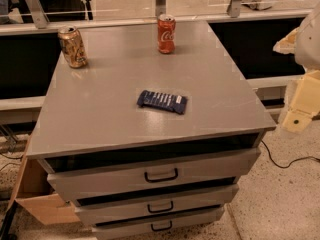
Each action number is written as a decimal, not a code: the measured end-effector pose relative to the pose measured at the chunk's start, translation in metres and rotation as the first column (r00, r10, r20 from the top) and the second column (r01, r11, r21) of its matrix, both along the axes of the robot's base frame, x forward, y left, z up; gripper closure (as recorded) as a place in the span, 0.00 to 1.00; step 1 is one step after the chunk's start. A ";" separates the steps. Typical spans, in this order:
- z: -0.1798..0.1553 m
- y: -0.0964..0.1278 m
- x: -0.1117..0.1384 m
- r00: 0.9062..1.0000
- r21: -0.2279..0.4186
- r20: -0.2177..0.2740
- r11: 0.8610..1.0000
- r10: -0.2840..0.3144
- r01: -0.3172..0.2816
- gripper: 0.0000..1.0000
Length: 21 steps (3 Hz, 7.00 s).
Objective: Knock orange can over
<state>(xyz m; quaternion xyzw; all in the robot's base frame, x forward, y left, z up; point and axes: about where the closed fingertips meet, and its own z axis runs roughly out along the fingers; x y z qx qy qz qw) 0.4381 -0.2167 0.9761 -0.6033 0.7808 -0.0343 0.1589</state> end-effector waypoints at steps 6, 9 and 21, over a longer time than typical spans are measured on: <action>-0.016 0.224 0.151 0.969 0.280 0.168 0.933 0.183 -0.225 0.00; -0.043 0.311 0.228 0.960 0.513 0.247 0.823 0.132 -0.245 0.00; -0.087 0.347 0.278 0.972 0.540 0.104 0.808 0.213 -0.235 1.00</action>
Offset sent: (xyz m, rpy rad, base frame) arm 0.0579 0.0647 -0.0138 0.1501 -0.0853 0.0663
